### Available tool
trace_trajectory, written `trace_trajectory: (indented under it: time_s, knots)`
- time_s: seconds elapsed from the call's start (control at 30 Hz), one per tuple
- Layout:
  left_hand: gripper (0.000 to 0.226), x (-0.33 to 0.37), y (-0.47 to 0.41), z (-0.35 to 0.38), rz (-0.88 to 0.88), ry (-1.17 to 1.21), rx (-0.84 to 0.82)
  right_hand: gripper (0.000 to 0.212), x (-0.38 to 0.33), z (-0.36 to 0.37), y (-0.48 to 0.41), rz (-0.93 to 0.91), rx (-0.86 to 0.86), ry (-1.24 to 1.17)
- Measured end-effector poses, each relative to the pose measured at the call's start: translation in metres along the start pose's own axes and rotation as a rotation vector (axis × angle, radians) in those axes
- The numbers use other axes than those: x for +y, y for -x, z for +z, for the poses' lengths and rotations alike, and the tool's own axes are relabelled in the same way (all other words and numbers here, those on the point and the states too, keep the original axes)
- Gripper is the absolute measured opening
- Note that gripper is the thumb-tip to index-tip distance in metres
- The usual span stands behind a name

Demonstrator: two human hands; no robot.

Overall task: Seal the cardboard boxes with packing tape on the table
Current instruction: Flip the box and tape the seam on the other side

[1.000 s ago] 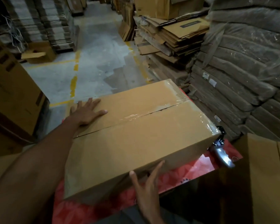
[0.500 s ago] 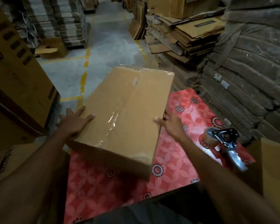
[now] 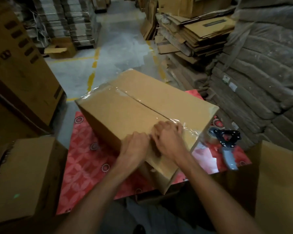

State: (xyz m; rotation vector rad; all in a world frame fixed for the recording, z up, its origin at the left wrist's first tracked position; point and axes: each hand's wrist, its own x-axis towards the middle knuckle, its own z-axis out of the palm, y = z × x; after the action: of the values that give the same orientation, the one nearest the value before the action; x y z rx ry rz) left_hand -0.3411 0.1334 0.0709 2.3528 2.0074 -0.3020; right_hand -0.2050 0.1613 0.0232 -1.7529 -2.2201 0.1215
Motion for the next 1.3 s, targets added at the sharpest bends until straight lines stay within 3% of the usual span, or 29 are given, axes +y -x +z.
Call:
trace_trajectory:
  time_s: [0.07,0.13,0.2,0.27,0.37,0.67,0.8,0.87,0.97,1.03,1.13,1.2,1.3]
  knots:
    - [0.032,-0.007,-0.025,-0.007,-0.083,0.097,0.147,0.074,-0.004,-0.011,0.042,-0.004,-0.122,-0.026]
    - [0.043,-0.019,-0.057,-0.003,0.014,0.114,0.148,0.1,-0.009,-0.014,0.066,-0.065,-0.266,0.031]
    - [0.064,-0.026,-0.08,0.007,0.138,0.1,-0.012,0.101,-0.011,-0.011,0.073,-0.12,-0.299,0.087]
    - [0.071,-0.033,-0.09,0.021,0.157,0.041,-0.048,0.097,-0.007,-0.01,0.069,-0.145,-0.301,0.057]
    - [0.073,-0.032,-0.084,0.025,0.136,-0.023,0.035,0.095,0.002,-0.011,0.066,-0.208,-0.33,0.011]
    - [0.065,0.016,-0.045,0.011,-0.022,-0.114,-0.06,0.092,0.102,-0.041,0.066,-0.481,-0.373,-0.023]
    - [0.056,0.052,-0.027,0.009,-0.039,-0.253,-0.012,0.087,0.148,-0.051,0.07,-0.379,-0.341,-0.119]
    - [0.049,0.062,-0.026,0.01,-0.014,-0.266,0.099,0.087,0.16,-0.053,0.074,-0.272,-0.325,-0.214]
    - [0.053,0.072,-0.041,0.012,0.155,-0.033,0.216,0.088,0.155,-0.056,0.063,-0.018,-0.159,-0.392]
    - [0.063,0.084,-0.059,0.01,0.316,0.064,0.2,0.086,0.142,-0.055,0.039,0.204,-0.039,-0.448]
    - [0.063,0.099,-0.092,0.009,0.503,0.029,0.175,0.072,0.132,-0.052,0.001,0.432,-0.026,-0.6]
    - [0.06,0.104,-0.117,0.009,0.567,0.064,0.132,0.057,0.135,-0.048,-0.013,0.463,-0.015,-0.621]
    - [0.062,0.111,-0.152,0.011,0.626,0.117,0.079,0.063,0.151,-0.039,-0.029,0.455,-0.027,-0.712]
